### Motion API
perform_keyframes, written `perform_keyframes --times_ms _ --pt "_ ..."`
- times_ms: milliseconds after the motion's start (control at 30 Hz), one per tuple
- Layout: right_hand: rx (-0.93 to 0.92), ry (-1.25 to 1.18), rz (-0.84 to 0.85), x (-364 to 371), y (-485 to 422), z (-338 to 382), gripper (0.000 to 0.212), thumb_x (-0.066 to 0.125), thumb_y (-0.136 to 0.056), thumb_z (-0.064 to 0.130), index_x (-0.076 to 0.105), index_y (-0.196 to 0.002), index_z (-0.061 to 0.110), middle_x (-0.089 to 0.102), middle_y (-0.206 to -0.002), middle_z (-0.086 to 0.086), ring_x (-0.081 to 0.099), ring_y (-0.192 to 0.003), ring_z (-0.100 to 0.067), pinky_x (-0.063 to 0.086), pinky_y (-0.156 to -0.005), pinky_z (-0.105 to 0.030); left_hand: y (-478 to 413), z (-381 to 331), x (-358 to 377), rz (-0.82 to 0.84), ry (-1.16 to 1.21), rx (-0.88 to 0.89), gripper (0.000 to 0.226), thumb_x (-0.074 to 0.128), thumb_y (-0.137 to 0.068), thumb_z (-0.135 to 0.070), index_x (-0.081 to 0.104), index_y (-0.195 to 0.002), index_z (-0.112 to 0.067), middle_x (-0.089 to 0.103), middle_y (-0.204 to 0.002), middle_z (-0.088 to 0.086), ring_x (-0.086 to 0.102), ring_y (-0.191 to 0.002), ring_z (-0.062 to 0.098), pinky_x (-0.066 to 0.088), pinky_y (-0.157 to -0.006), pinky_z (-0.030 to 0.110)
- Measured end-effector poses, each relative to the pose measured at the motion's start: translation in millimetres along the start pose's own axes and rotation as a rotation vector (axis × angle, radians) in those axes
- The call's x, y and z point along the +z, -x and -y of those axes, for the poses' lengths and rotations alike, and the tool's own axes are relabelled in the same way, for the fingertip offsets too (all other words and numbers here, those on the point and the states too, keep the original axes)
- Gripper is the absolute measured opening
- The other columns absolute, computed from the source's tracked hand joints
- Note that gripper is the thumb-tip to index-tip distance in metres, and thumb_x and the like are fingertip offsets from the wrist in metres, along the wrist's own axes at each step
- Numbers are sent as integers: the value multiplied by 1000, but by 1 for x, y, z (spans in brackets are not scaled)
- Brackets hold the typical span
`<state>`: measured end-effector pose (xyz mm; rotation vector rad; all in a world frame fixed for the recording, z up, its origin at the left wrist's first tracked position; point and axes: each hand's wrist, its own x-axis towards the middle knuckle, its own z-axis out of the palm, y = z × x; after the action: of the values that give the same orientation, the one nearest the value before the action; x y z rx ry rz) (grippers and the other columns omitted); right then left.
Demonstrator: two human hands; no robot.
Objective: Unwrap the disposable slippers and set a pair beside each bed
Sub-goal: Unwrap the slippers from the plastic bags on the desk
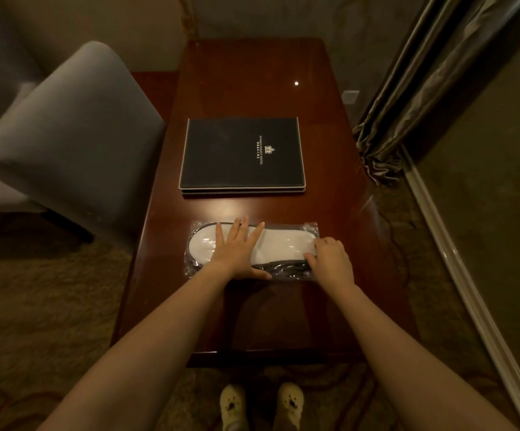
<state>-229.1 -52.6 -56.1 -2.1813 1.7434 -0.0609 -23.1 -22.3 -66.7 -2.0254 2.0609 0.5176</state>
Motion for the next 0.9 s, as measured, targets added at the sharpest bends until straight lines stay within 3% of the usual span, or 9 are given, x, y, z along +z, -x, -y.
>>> perform_keyframes --times_ms 167,333,433,600,767,900 --pt "-14 45 -37 1 -3 0 23 44 -92 15 59 -104 2 62 -106 -13 54 -99 -25 49 -85 -36 -1 -6 -3 -99 -10 -20 124 64 -56 -74 3 -149 -19 22 -151 10 13 -143 26 -6 -113 57" --pt "-50 111 -119 1 0 5 15 47 -87 7 60 -94 3 65 -95 -12 59 -86 -27 45 -67 -32 0 -8 -8 -220 4 6 111 66 -60 -65 17 -147 -15 36 -137 11 28 -133 29 -2 -116 51" --pt "-74 154 -147 0 3 8 15 47 -86 3 61 -91 4 67 -92 -11 60 -82 -25 41 -62 -30 5 -7 -6 -171 -5 8 112 62 -62 -69 13 -148 -16 34 -140 14 26 -135 31 -3 -115 54" --pt "-97 209 -97 6 6 14 20 44 -86 0 60 -96 5 66 -98 -11 59 -90 -26 46 -71 -33 16 -5 5 -14 -62 23 131 61 -54 -78 -3 -149 -16 12 -156 11 9 -144 30 -5 -114 59" --pt "-94 185 -127 3 8 11 18 43 -88 4 59 -95 7 67 -93 -8 60 -82 -21 44 -66 -29 23 -4 -1 -79 -80 54 118 69 -62 -61 3 -149 -17 25 -148 10 19 -138 30 1 -115 56" --pt "8 -56 -297 -20 8 12 16 48 -92 17 62 -87 9 65 -78 -4 57 -66 -18 38 -55 -25 37 7 -21 -181 -55 71 115 67 -59 -60 8 -149 -18 27 -146 7 21 -136 27 6 -116 53"
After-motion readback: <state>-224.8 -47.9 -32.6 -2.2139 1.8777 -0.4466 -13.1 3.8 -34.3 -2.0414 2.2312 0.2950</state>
